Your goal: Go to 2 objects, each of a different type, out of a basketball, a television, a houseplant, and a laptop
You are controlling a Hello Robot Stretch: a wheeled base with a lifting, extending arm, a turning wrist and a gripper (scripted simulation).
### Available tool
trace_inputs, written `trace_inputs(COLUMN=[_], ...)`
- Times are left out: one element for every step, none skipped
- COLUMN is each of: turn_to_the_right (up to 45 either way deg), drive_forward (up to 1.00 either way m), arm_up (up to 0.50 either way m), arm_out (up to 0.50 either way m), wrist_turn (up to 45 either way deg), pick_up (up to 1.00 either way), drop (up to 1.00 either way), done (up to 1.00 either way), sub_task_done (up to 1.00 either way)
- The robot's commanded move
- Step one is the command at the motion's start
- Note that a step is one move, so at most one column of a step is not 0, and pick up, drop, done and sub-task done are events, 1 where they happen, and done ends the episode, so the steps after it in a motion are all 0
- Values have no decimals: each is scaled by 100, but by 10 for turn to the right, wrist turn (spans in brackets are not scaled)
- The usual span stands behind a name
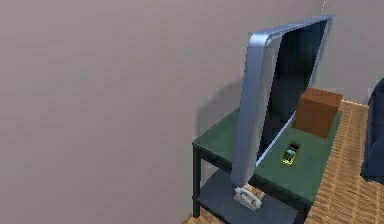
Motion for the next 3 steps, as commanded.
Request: trace_inputs(turn_to_the_right=[210, 0, 450], drive_forward=[0, 0, 0], arm_up=[0, 0, 0], arm_out=[0, 0, 0], wrist_turn=[0, 0, 0], pick_up=[0, 0, 0], drop=[0, 0, 0], done=[0, 0, 0], sub_task_done=[0, 100, 0])
